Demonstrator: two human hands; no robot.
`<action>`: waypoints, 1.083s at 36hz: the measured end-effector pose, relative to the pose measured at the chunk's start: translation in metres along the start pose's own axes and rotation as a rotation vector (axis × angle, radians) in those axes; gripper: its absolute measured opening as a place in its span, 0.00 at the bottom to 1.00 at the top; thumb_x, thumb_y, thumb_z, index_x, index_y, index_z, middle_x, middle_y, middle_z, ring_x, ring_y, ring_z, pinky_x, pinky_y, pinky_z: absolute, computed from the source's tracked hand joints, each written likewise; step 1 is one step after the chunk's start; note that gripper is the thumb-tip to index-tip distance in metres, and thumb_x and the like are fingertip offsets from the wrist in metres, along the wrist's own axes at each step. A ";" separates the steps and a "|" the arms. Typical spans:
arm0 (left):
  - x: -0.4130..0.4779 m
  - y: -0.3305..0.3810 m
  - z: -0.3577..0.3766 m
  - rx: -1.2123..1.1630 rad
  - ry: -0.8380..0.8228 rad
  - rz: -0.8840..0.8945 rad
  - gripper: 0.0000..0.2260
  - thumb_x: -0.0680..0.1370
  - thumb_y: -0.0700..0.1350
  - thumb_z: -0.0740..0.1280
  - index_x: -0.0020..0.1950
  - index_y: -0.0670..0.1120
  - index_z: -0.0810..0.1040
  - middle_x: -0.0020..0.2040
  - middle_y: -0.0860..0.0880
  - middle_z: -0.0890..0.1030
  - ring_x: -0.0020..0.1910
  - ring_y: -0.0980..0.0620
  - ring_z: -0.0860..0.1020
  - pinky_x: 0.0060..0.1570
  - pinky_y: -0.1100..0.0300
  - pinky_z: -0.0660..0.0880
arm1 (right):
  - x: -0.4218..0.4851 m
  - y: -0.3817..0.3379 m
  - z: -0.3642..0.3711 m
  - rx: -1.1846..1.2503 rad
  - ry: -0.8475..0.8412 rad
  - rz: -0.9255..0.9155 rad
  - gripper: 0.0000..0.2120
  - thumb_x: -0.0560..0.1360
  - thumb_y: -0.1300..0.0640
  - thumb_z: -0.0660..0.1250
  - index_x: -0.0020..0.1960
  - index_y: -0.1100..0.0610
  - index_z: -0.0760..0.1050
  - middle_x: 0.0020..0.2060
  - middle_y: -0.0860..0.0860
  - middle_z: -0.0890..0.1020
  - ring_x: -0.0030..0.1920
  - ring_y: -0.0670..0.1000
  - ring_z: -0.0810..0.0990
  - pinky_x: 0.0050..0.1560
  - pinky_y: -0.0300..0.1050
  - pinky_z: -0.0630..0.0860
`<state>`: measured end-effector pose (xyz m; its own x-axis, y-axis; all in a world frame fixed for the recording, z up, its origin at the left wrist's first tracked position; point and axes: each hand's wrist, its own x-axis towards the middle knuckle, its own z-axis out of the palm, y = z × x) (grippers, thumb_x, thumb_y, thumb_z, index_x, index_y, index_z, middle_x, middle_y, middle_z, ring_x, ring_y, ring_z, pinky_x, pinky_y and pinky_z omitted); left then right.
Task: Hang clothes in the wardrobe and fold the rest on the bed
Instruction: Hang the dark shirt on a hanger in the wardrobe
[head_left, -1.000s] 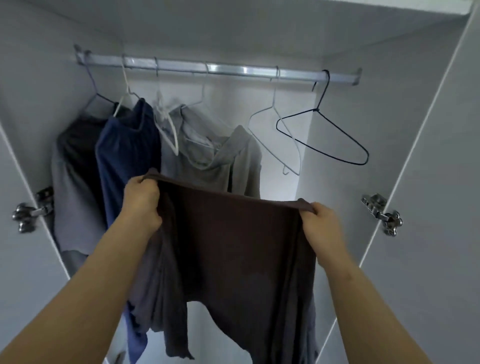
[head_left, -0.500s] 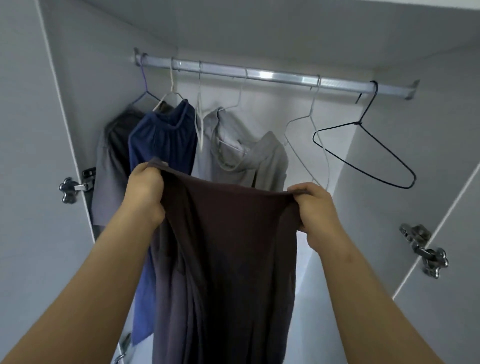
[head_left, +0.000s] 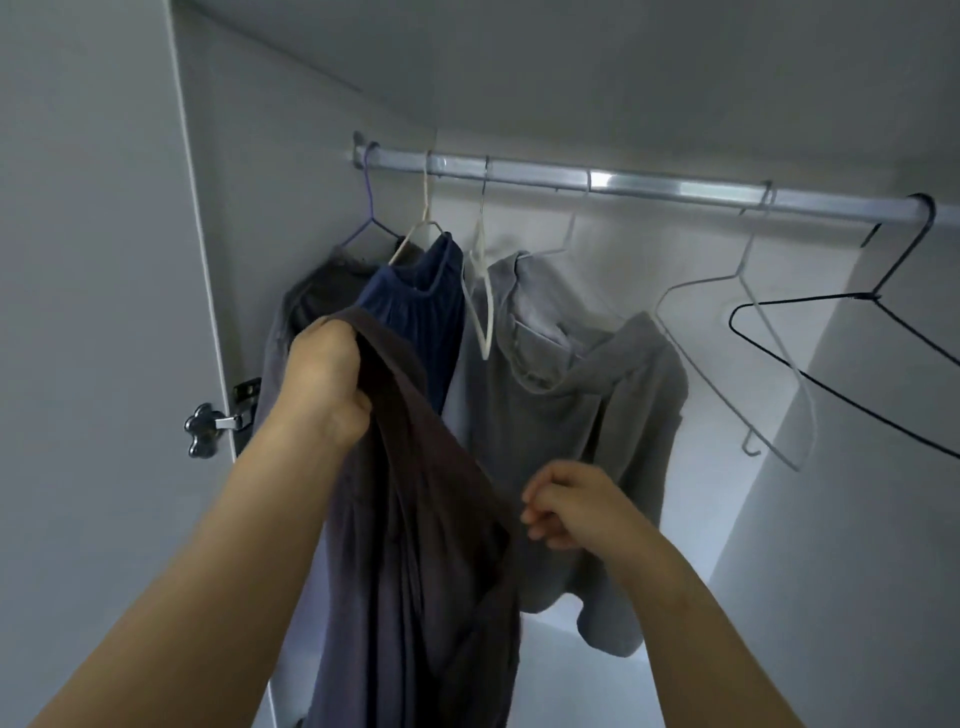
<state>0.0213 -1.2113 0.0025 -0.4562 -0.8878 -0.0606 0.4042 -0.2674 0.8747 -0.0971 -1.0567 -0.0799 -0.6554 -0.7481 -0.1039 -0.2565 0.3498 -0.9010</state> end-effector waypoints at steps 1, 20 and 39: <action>0.009 0.002 0.004 0.047 -0.014 0.014 0.17 0.82 0.36 0.52 0.71 0.37 0.65 0.63 0.38 0.74 0.62 0.41 0.73 0.59 0.53 0.71 | 0.008 -0.007 0.001 0.008 0.014 -0.027 0.10 0.75 0.65 0.58 0.39 0.56 0.74 0.32 0.51 0.80 0.32 0.47 0.79 0.33 0.35 0.74; 0.136 -0.002 0.007 0.501 -0.151 0.222 0.09 0.80 0.39 0.60 0.40 0.46 0.73 0.34 0.46 0.74 0.32 0.50 0.73 0.27 0.61 0.68 | 0.168 -0.120 0.011 0.059 0.320 -0.244 0.32 0.74 0.60 0.68 0.74 0.56 0.56 0.67 0.56 0.69 0.62 0.56 0.73 0.54 0.41 0.73; 0.147 -0.016 0.006 0.343 -0.152 0.164 0.09 0.79 0.37 0.61 0.41 0.47 0.75 0.37 0.46 0.76 0.36 0.50 0.75 0.33 0.59 0.72 | 0.184 -0.117 0.002 0.038 0.512 -0.352 0.12 0.79 0.60 0.56 0.37 0.60 0.68 0.29 0.52 0.70 0.29 0.48 0.68 0.29 0.40 0.64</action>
<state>-0.0574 -1.3355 -0.0177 -0.5302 -0.8358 0.1424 0.2052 0.0365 0.9780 -0.1868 -1.2365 0.0055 -0.7962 -0.4460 0.4088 -0.4997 0.1038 -0.8599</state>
